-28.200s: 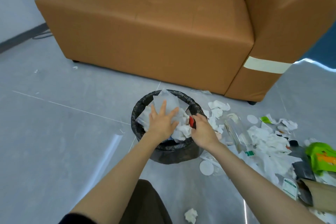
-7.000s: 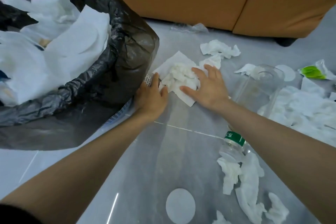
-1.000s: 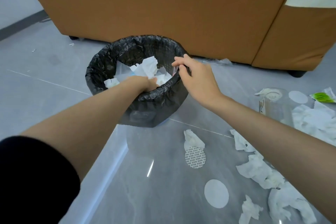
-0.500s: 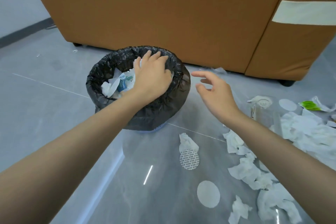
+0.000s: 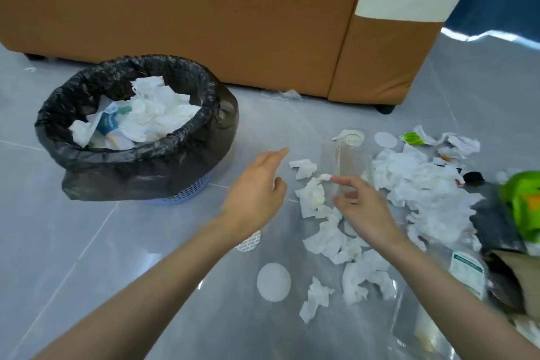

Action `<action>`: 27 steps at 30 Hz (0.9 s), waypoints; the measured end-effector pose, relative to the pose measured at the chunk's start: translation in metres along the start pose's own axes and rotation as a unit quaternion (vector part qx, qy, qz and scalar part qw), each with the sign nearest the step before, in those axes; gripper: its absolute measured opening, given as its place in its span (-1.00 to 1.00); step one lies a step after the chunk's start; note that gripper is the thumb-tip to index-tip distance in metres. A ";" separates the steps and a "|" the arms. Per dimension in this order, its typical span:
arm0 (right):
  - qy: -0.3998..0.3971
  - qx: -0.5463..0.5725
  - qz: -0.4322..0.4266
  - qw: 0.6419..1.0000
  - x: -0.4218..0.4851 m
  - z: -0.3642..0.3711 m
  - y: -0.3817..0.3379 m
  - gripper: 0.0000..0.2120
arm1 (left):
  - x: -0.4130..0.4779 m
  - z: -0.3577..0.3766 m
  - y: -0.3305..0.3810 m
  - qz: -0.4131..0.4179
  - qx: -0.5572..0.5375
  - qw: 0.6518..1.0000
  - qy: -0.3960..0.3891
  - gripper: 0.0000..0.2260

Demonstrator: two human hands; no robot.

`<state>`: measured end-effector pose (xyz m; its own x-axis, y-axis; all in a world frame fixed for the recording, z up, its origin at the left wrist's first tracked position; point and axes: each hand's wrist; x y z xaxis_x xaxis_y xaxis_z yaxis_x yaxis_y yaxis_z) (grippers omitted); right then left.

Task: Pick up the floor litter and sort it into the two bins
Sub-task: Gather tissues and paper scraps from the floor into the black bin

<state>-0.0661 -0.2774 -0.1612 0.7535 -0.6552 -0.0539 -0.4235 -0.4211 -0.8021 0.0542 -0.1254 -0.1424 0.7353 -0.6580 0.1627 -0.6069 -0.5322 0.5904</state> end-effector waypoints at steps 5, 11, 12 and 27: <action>-0.093 -0.153 -0.017 0.984 -0.018 0.007 0.041 -0.66 | -0.025 0.036 -0.029 -0.081 0.050 0.990 -0.104 -0.49; -0.165 -0.264 -0.055 0.948 -0.030 0.025 0.054 -0.53 | -0.039 0.054 -0.077 -0.136 0.143 0.965 -0.171 -0.32; -0.165 -0.272 -0.063 0.946 -0.031 0.028 0.055 -0.54 | -0.041 0.055 -0.082 -0.139 0.147 0.964 -0.174 -0.30; -0.074 -0.127 -0.054 0.988 -0.024 0.041 0.040 -0.83 | -0.050 0.042 -0.075 -0.215 0.051 0.969 -0.107 -0.50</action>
<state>-0.0803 -0.2527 -0.2164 0.8588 -0.5066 -0.0767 -0.4340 -0.6396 -0.6344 0.0507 -0.0753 -0.2281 0.8542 -0.4533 -0.2546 -0.2929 -0.8242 0.4847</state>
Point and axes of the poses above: each hand's wrist, its own x-axis towards the middle knuckle, its own z-axis out of the palm, y = z × x, and after that the axes turned 5 degrees about y, right-handed
